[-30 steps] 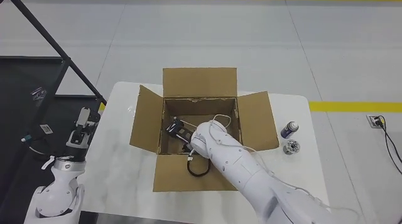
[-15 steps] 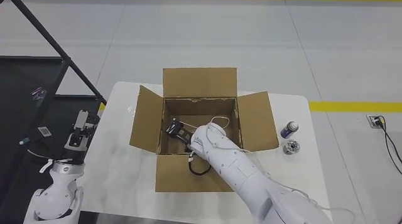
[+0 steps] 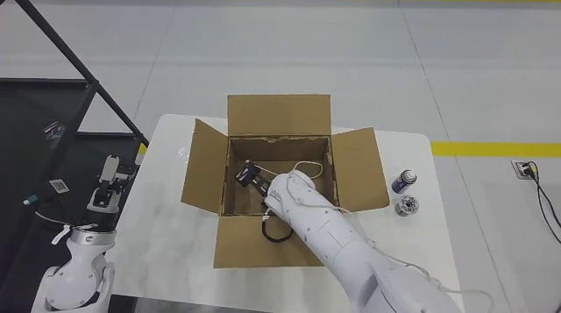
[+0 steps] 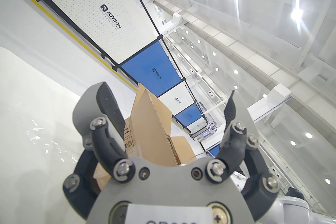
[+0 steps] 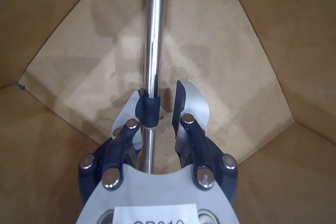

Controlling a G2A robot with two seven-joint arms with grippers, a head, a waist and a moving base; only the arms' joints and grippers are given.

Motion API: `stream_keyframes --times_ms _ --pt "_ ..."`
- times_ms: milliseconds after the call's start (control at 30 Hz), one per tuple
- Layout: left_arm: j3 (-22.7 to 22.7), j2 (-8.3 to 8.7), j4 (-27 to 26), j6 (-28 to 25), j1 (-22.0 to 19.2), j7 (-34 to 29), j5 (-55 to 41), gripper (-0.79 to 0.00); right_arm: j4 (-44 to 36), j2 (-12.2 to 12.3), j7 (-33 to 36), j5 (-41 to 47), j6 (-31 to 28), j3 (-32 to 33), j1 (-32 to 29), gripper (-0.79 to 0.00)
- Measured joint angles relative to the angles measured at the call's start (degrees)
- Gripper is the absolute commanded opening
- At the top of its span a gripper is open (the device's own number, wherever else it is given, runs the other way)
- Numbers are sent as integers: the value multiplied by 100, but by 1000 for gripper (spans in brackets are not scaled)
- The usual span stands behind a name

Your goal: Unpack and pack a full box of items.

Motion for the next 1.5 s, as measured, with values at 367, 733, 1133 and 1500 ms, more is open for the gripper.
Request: stream_keyframes --times_ms 367,733,1133,1500 --pt "-5 -4 -36 -11 50 59 34 0 28 -11 207 0 -365 91 49 -505" --pt "-10 -8 -68 -22 96 113 63 0 126 -20 292 14 -415 187 51 -539" --pt "-36 -13 -80 -28 140 174 75 0 182 -30 367 53 -507 288 67 -785" --pt "-44 -17 -138 -58 183 200 125 0 251 48 -55 183 -629 459 161 -785"
